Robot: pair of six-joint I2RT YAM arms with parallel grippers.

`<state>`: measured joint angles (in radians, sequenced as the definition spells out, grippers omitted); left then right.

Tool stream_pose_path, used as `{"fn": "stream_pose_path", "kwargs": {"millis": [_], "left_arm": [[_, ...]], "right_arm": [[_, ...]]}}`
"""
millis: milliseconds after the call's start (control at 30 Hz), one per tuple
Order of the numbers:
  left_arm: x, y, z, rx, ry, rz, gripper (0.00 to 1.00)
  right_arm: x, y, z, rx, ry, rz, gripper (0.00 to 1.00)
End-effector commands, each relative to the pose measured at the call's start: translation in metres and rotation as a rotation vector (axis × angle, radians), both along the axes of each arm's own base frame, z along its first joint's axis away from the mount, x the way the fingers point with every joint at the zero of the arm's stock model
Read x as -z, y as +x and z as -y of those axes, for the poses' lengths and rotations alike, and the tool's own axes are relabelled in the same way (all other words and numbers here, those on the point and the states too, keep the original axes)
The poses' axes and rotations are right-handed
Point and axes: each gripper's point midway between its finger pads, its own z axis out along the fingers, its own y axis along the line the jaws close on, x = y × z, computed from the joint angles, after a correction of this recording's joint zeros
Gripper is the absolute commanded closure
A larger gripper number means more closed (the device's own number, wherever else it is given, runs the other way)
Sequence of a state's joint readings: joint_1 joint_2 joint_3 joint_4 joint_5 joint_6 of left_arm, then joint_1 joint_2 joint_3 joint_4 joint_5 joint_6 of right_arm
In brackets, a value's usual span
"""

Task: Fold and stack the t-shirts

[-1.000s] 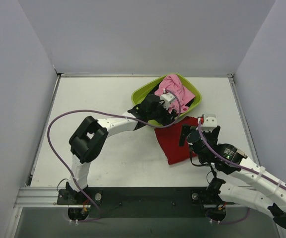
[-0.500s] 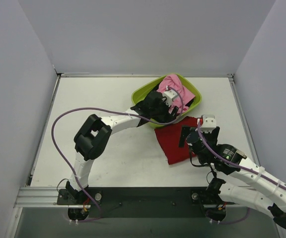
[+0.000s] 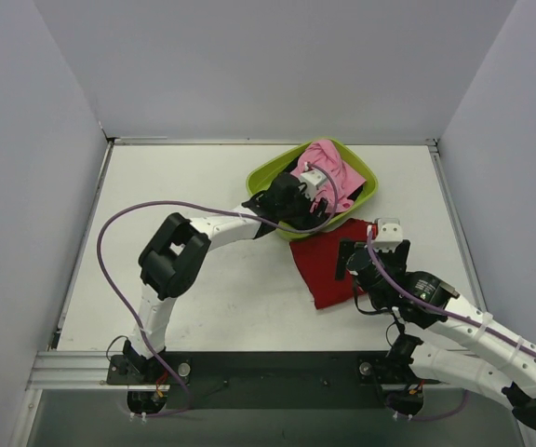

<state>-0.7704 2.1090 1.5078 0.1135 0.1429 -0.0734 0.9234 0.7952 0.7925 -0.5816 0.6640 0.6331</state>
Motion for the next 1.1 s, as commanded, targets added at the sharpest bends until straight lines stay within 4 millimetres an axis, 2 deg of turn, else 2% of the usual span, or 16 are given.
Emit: {"fn": "stream_pose_path", "kwargs": {"millis": [0, 133, 367, 667, 800, 933, 1067], "left_arm": [[0.001, -0.005, 0.004, 0.019, -0.042, -0.012, 0.14], [-0.008, -0.014, 0.009, 0.042, -0.066, -0.010, 0.15], [-0.034, -0.021, 0.013, 0.055, -0.099, 0.025, 0.14], [-0.055, -0.028, 0.017, 0.043, -0.107, 0.072, 0.14], [-0.055, -0.035, 0.023, 0.065, -0.102, 0.066, 0.14], [-0.047, -0.043, 0.031, 0.083, -0.092, 0.056, 0.14], [-0.037, -0.041, 0.033, 0.075, -0.085, 0.050, 0.14]], "right_arm": [[-0.001, 0.001, 0.003, 0.019, -0.011, -0.004, 0.00], [0.000, 0.001, 0.003, 0.020, -0.012, -0.004, 0.00], [0.002, 0.001, 0.002, 0.017, -0.010, -0.009, 0.00], [0.005, -0.001, 0.000, 0.011, -0.004, -0.019, 0.00], [0.007, -0.001, 0.000, 0.011, -0.002, -0.024, 0.00], [0.006, -0.002, 0.000, 0.008, 0.007, -0.021, 0.00], [0.004, -0.002, 0.001, 0.009, 0.010, -0.016, 0.00]]}}
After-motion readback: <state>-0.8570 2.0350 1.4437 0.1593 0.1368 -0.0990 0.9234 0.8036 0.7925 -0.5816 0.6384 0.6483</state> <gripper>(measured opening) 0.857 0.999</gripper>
